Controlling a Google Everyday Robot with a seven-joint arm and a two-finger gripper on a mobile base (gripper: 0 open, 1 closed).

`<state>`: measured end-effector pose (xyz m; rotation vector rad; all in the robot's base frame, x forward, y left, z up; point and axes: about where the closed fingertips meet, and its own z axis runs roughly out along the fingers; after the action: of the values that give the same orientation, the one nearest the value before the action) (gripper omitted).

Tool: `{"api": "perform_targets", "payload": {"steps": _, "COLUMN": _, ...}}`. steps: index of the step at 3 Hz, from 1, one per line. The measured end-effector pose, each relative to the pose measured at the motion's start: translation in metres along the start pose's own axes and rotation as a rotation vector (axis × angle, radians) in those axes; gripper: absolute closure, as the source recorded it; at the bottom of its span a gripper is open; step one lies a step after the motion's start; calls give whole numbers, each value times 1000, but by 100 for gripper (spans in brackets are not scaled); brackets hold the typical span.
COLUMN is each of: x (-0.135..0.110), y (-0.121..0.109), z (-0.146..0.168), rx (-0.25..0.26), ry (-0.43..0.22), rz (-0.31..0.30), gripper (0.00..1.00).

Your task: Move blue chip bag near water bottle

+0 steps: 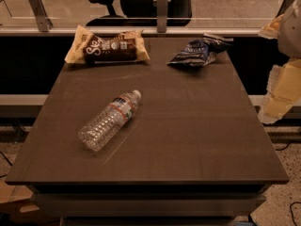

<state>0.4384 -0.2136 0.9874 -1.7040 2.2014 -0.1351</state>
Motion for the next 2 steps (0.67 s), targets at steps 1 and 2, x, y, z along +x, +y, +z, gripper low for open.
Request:
{"api": "perform_targets", "payload": {"steps": 1, "x": 0, "y": 0, "z": -1, "rx": 3, "ry": 0, "rz": 0, "gripper": 0}}
{"api": "perform_targets", "payload": {"steps": 2, "x": -7, "y": -10, "z": -1, "rx": 51, "ry": 0, "rz": -17, "gripper": 0}}
